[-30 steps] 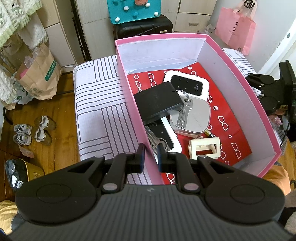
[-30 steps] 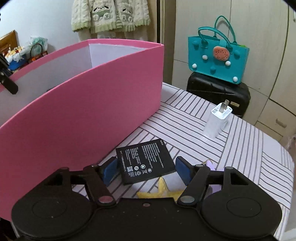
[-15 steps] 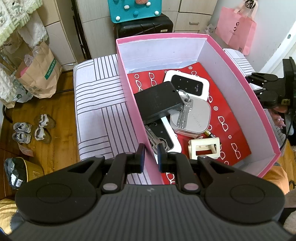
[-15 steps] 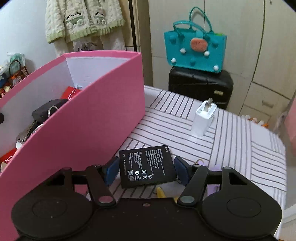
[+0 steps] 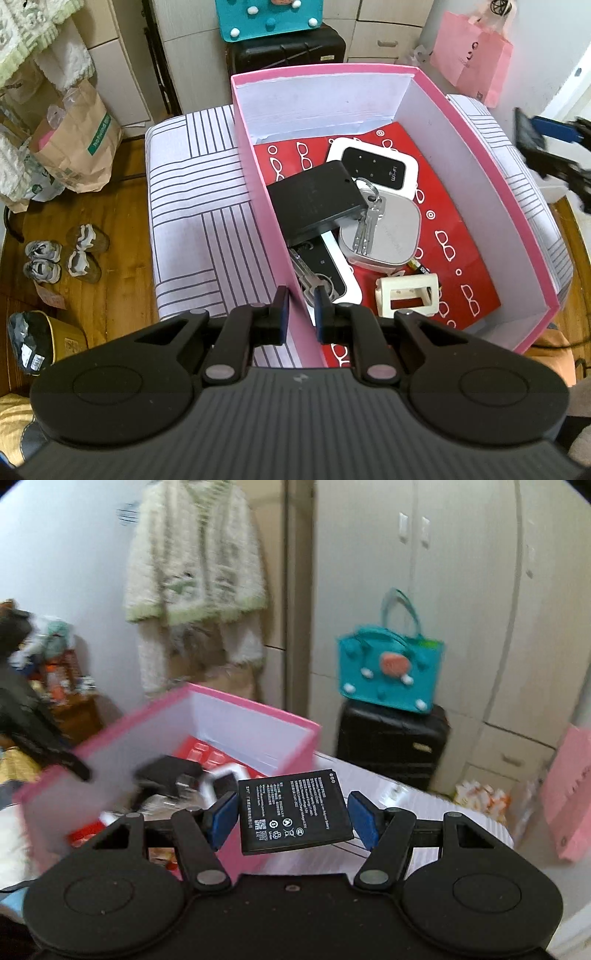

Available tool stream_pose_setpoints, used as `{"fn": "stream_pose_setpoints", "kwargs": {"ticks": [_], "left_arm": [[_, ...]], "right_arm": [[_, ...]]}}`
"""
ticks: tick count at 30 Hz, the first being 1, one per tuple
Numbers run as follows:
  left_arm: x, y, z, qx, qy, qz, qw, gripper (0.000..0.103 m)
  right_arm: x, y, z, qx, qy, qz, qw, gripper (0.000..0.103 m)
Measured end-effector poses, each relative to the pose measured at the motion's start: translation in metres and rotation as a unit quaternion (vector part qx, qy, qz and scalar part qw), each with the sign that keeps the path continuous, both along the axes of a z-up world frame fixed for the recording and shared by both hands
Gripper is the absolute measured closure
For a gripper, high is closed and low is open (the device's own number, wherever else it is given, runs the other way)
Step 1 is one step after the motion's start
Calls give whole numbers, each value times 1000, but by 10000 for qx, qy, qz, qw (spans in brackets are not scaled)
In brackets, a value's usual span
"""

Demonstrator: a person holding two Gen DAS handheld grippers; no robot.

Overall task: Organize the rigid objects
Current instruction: 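Carry the black phone battery into the box and release it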

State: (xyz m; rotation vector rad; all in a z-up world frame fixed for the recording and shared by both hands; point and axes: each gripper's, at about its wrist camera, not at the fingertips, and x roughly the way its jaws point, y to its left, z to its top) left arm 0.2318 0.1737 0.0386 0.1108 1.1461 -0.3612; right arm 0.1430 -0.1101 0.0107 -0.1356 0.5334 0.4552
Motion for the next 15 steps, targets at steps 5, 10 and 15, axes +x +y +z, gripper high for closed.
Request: {"fn": "stream_pose_setpoints", "kwargs": {"ticks": [5,10,15], "left_arm": [[1,-1,0,24,48,10,10000,91],[-1,-5,0,154,-11,-7,9999,91],[-4,-17,1,542,-49,-230,9983,92]], "right_arm": [[-7,29,7,120,392,736,9964,33],[2,63,-5,-218,600,1242,9902,33],[15,87,-14,-496,837,1372,9858,33]]}}
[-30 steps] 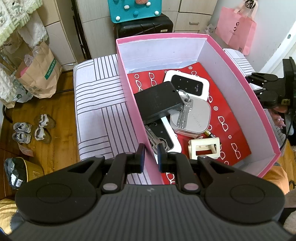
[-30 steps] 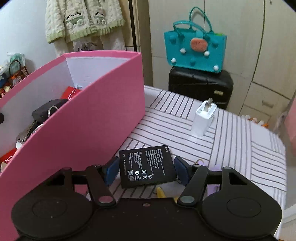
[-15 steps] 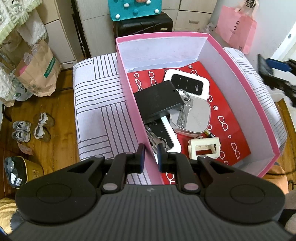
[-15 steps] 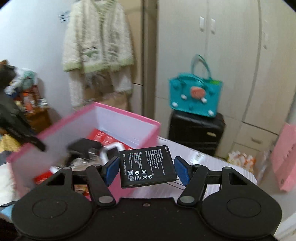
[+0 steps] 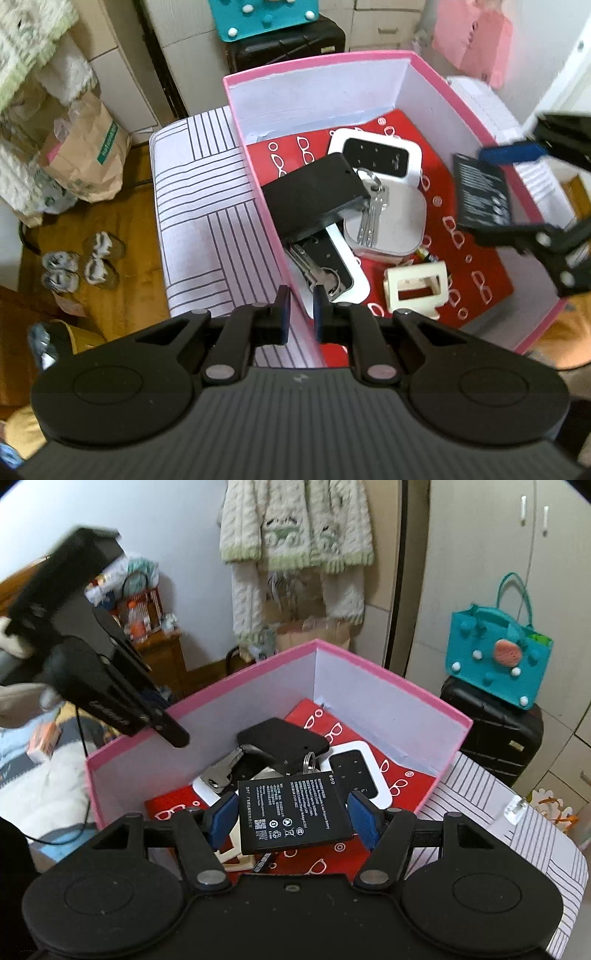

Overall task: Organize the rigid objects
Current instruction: 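Carry the black phone battery into the box and release it, then move the right gripper to the yellow starfish and grasp it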

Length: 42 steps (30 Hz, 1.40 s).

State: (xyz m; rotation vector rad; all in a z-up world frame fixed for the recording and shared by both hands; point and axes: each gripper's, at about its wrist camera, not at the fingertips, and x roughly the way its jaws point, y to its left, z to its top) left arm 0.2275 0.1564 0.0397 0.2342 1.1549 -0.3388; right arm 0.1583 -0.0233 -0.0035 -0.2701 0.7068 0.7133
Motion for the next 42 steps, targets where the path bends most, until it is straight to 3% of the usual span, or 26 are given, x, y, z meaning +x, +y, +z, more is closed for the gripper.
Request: {"fn": "stream_pose_setpoints", "kwargs": {"ticks": [4,8,12,14,18,22,27,31,36,42], "left_arm": [[-1,-8,0,202,-60,-92,9997,92],[-2,-5,0,148,-70,-50,9999,92],[-2,-4,-1,109,-18,-23,9999,92],[-3,-5,-1,144,-45,-24,9999,92],[-2,-4,0,107,-34,-3,9999,92],[-4,-4,-1,88,-50,-7,9999,92],[-5,-4,-1,69,-84,-17,9999,92],[-6,-2,0,32,-109,-31,9999,92],[-7,-1,0,1,-126,-36,9999,92],[-9,-1,0,10,-173,-2,9999,91]], "right_arm": [[12,14,-9,-291,51,110,9995,33],[19,30,-22,-593,81,199,9980,33],[13,46,-34,-1083,-223,239,9936,33],[15,46,-31,-1006,-194,211,9945,36],[17,40,-25,-764,-88,89,9970,32],[4,18,-3,-271,-273,-62,9992,31],[-15,-25,26,207,-455,-686,9964,29],[-20,-64,29,381,-362,-1389,9889,28],[-25,-106,14,356,-189,-2120,9764,27],[-31,-140,-30,224,-162,-2587,9656,26]]}}
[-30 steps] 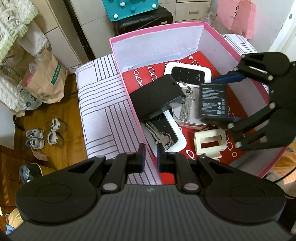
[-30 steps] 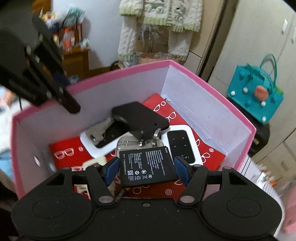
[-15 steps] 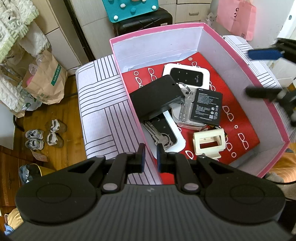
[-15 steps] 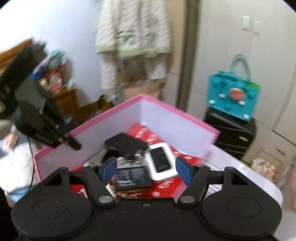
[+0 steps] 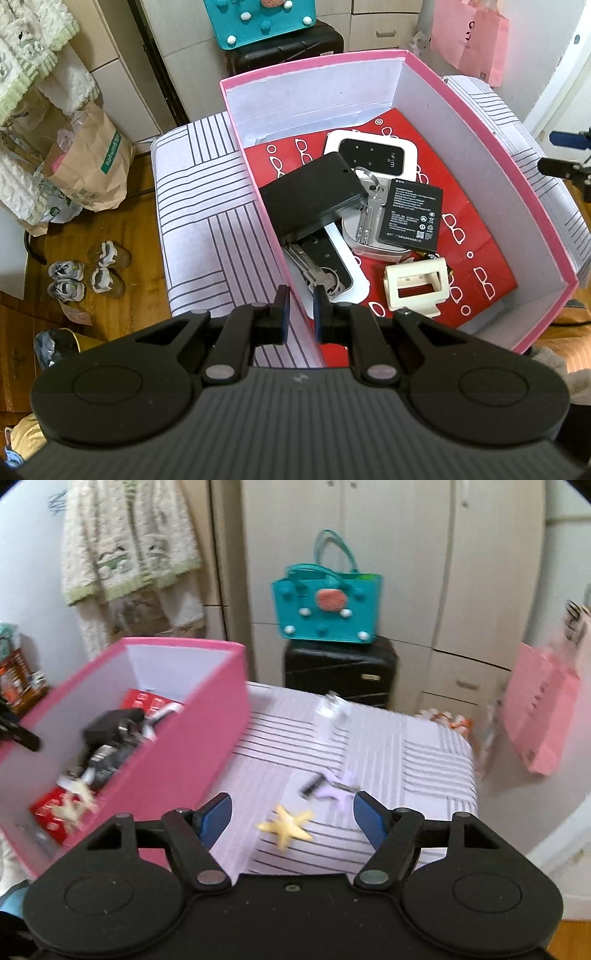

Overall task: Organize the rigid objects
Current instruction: 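Move the right gripper to the yellow starfish and grasp it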

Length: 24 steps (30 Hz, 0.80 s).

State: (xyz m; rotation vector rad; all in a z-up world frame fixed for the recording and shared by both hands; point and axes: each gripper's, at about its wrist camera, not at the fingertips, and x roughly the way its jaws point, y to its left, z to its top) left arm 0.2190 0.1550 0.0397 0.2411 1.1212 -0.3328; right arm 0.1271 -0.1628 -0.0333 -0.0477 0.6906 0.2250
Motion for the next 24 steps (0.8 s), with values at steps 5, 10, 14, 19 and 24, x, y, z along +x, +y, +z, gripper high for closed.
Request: {"fn": "stream_pose_setpoints", "kwargs": {"ticks": [5,10,14,19,24], "left_arm": [[-1,-3,0,84,-20,-32,10000,91],[0,-2,0,53,-14,-6,10000,91],[-1,-2,0,55,-14,-2,10000,91],[0,-1,0,24,-1,31,10000,91],[2,2,0,-53,42,78,9999,91]], "right_arm": [[7,-14,-35,199,264,-109,9994,26],[19,-9,-59,585,615,-18,9964,26],[30,3,-67,725,754,119,9944,26],[35,17,-74,658,389,12,9971,23],[36,21,-76,27,82,-206,9997,49]]}}
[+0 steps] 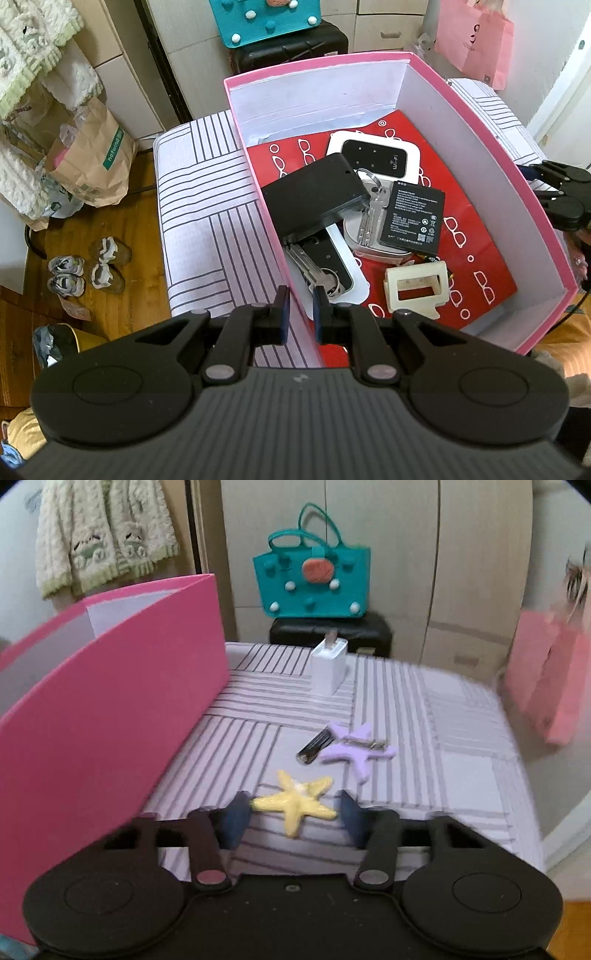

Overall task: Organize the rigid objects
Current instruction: 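Move the right gripper to the yellow starfish and grasp it, then carry the yellow starfish into the box and open the right gripper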

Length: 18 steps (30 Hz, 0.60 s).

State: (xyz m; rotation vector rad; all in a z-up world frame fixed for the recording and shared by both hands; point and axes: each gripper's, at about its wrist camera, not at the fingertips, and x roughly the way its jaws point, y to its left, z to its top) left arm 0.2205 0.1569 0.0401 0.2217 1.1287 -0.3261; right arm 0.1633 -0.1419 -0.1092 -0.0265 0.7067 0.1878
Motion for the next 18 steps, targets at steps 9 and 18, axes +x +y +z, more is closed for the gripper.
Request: {"fn": "stream_pose_setpoints", "kwargs": {"ticks": [9,18], "left_arm": [[2,0,0,-11,46,-41,10000,91],[2,2,0,-60,56,-57,9999,91]], "right_arm": [[-5,-1,16,21,-17,66,10000,49],[-30,19,87,138,-609,466,9970,49]]}}
